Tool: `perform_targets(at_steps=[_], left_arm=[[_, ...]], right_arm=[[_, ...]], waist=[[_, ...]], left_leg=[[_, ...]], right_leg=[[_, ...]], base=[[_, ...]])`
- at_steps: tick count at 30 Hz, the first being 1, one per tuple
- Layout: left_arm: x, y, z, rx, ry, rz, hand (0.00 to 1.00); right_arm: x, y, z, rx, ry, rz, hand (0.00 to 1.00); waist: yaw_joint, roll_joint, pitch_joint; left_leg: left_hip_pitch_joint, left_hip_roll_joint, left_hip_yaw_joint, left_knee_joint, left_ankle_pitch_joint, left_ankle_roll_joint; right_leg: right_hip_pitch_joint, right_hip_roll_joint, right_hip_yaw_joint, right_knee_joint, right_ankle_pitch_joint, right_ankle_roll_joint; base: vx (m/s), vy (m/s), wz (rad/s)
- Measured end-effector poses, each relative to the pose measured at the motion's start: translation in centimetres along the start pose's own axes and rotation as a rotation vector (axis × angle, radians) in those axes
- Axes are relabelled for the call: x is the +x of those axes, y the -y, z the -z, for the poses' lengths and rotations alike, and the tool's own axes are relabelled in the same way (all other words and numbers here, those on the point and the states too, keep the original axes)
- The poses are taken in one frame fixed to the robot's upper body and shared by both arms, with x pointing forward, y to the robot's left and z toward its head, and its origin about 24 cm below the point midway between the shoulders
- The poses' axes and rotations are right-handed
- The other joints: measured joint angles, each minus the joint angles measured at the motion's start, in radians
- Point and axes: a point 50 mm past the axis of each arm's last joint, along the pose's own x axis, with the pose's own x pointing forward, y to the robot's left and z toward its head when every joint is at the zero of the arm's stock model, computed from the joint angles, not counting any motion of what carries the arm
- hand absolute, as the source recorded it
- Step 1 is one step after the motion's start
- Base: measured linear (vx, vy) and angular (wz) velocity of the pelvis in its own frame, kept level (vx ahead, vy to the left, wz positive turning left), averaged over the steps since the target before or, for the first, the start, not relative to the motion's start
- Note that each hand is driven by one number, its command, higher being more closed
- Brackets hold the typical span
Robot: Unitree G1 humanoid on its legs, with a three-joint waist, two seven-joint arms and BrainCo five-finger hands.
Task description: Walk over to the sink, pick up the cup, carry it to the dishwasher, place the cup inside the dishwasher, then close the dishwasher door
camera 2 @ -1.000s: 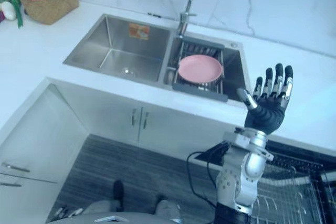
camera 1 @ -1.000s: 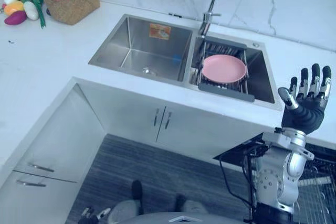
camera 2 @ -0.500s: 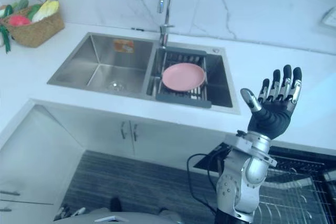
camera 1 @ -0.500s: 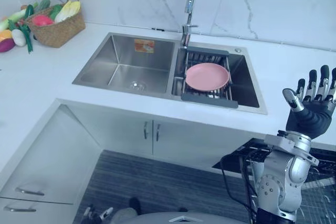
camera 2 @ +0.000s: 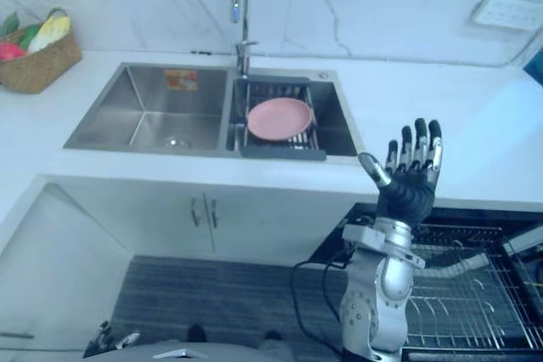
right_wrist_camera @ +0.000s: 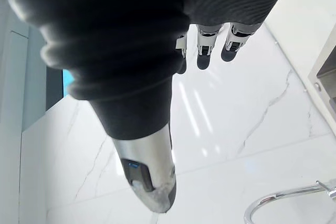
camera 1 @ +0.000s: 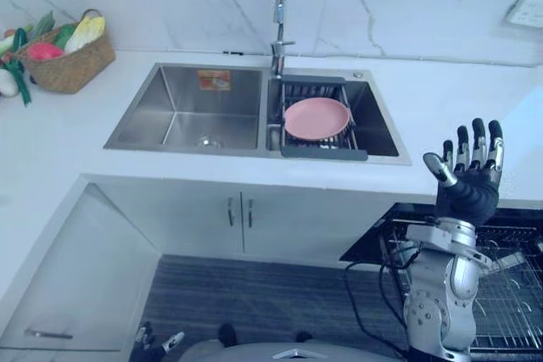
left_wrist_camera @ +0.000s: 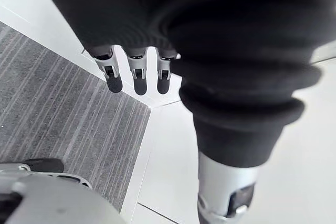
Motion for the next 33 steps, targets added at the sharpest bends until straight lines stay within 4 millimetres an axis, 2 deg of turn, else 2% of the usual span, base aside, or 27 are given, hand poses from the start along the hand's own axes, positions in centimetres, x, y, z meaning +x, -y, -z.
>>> perform_targets(at_steps=[6, 7, 13, 16, 21, 23, 27, 31, 33], left_arm=[[0.1, 0.0, -0.2, 0.016, 0.009, 0.009, 0.0], [-0.1, -0.5, 0.0, 0.025, 0.002, 0.017, 0.0], [-0.1, -0.5, 0.1, 0.014, -0.006, 0.015, 0.0], [0.0, -0.8, 0.7, -0.05, -0.072, -0.005, 0.0], [0.3, -2.0, 2.2, -0.144, -0.246, -0.021, 0.0], [0.3, -2.2, 2.6, -0.161, -0.295, -0.027, 0.0], [0.3, -2.4, 3.2, -0.188, -0.373, -0.033, 0.0], [0.3, -2.5, 3.3, -0.175, -0.392, -0.03, 0.0], [0.3, -2.5, 3.4, -0.16, -0.411, -0.027, 0.0]], right_arm=[[-0.2, 0.3, 0.1, -0.037, -0.004, 0.04, 0.0], [-0.5, 1.0, 0.2, -0.061, -0.029, 0.065, 0.0], [-0.5, 1.0, 0.3, -0.058, -0.035, 0.061, 0.0], [-0.4, 0.8, 0.4, -0.006, -0.05, 0.018, 0.0], [-0.1, 2.5, 3.4, 0.065, -0.209, 0.07, 0.0], [0.0, 2.9, 3.9, 0.064, -0.242, 0.083, 0.0], [1.6, 3.2, 4.2, -0.055, -0.236, 0.083, 0.0], [3.5, 3.3, 2.7, -0.233, -0.153, 0.084, 0.0], [5.7, 3.1, 1.8, -0.376, -0.094, 0.041, 0.0]], waist=[[0.001, -0.007, -0.004], [-0.01, -0.034, -0.021], [-0.009, -0.034, -0.021], [-0.01, -0.038, -0.025], [-0.013, -0.062, -0.054], [-0.017, -0.066, -0.057], [-0.026, -0.067, -0.06], [-0.034, -0.068, -0.059], [-0.033, -0.067, -0.059]], left_leg=[[0.001, -0.001, 0.016, 0.005, -0.005, 0.028], [0.032, -0.023, 0.025, -0.04, 0.001, 0.029], [0.032, -0.023, 0.024, -0.041, 0.001, 0.029], [0.031, -0.022, 0.024, -0.041, 0.001, 0.029], [0.025, -0.013, 0.014, -0.041, 0.003, 0.028], [0.025, -0.012, 0.01, -0.041, 0.004, 0.028], [0.025, -0.012, 0.008, -0.041, 0.006, 0.03], [0.026, -0.011, -0.008, -0.041, 0.01, 0.028], [0.026, -0.009, -0.009, -0.042, 0.013, 0.025]], right_leg=[[0.005, 0.0, 0.015, -0.018, 0.017, 0.016], [0.009, -0.018, 0.02, -0.007, 0.007, 0.029], [0.009, -0.019, 0.017, -0.008, 0.005, 0.027], [0.01, -0.024, -0.009, -0.008, 0.002, 0.023], [0.019, -0.026, -0.047, -0.02, 0.005, 0.016], [0.026, -0.026, -0.059, -0.027, 0.008, 0.013], [0.035, -0.025, -0.062, -0.035, 0.02, 0.009], [0.045, -0.025, -0.082, -0.036, 0.019, 0.007], [0.045, -0.024, -0.085, -0.036, 0.02, 0.006]], base=[[0.04, 0.003, -0.08], [0.01, 0.002, -0.03], [0.0, 0.0, 0.0], [0.0, 0.0, 0.01], [0.02, -0.005, 0.07], [0.01, -0.007, 0.1], [0.0, 0.001, 0.02], [-0.01, 0.001, 0.11], [-0.03, 0.002, 0.0]])
